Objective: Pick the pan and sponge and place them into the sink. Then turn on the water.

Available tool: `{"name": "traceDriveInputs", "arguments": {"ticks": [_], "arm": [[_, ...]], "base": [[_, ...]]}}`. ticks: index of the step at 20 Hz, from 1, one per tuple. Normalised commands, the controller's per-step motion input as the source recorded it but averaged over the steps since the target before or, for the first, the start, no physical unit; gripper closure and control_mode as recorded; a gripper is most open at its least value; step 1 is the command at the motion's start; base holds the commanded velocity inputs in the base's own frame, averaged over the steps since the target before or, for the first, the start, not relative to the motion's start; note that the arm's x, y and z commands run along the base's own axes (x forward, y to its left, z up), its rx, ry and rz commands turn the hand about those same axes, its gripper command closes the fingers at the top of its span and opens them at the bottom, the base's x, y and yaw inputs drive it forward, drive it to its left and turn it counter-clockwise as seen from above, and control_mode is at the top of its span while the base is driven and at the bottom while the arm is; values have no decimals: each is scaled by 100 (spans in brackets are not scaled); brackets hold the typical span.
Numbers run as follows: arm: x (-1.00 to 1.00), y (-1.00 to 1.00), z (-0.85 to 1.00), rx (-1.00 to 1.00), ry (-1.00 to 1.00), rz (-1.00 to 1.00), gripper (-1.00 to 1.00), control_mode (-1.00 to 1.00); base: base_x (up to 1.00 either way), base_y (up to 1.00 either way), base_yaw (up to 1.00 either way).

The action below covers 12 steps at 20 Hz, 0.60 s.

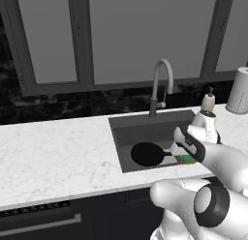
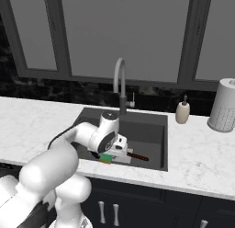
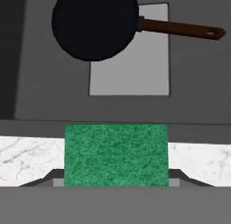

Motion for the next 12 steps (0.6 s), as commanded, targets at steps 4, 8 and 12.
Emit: {"name": "traceDriveInputs", "arguments": {"ticks": [4, 8, 12], "arm": [[38, -100, 0, 0, 9, 0, 100, -100], [43, -100, 0, 0, 5, 0, 100, -100], [55, -98, -9, 0, 0, 2, 100, -100]], "base": [[0, 0, 0], [0, 0, 0], [0, 0, 0]]}}
